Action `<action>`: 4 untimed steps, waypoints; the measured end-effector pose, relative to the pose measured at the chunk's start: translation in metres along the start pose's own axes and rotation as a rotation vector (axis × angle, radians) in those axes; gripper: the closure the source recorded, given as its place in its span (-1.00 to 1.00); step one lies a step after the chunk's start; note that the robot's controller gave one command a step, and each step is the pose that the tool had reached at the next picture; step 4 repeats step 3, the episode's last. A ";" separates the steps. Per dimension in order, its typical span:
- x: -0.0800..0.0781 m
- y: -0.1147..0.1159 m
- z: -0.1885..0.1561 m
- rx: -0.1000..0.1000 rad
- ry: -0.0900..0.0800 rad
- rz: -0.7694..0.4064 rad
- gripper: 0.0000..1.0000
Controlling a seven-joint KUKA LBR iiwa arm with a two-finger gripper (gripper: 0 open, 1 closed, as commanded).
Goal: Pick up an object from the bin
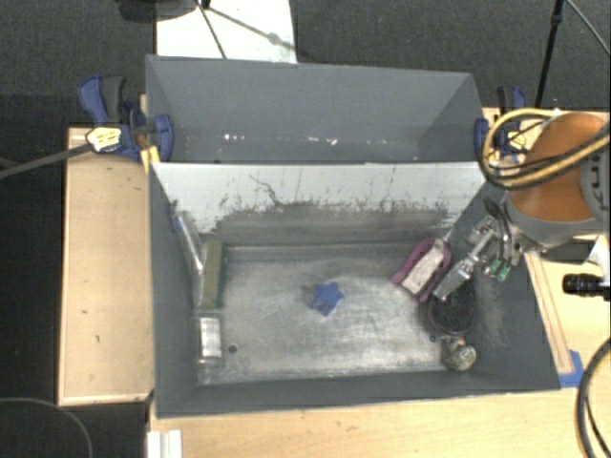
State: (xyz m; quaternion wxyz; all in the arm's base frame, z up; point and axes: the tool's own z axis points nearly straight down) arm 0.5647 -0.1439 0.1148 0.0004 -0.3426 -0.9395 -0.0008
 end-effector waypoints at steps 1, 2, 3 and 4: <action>0.084 -0.011 0.044 0.000 -0.004 0.024 -1.00; 0.081 -0.011 0.041 -0.002 -0.008 0.021 1.00; 0.075 -0.021 -0.089 -0.003 -0.010 0.009 1.00; 0.075 -0.021 -0.089 -0.003 -0.010 0.009 1.00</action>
Offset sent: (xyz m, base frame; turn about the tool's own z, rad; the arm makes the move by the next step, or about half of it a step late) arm -0.0710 0.0447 -0.0437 0.0261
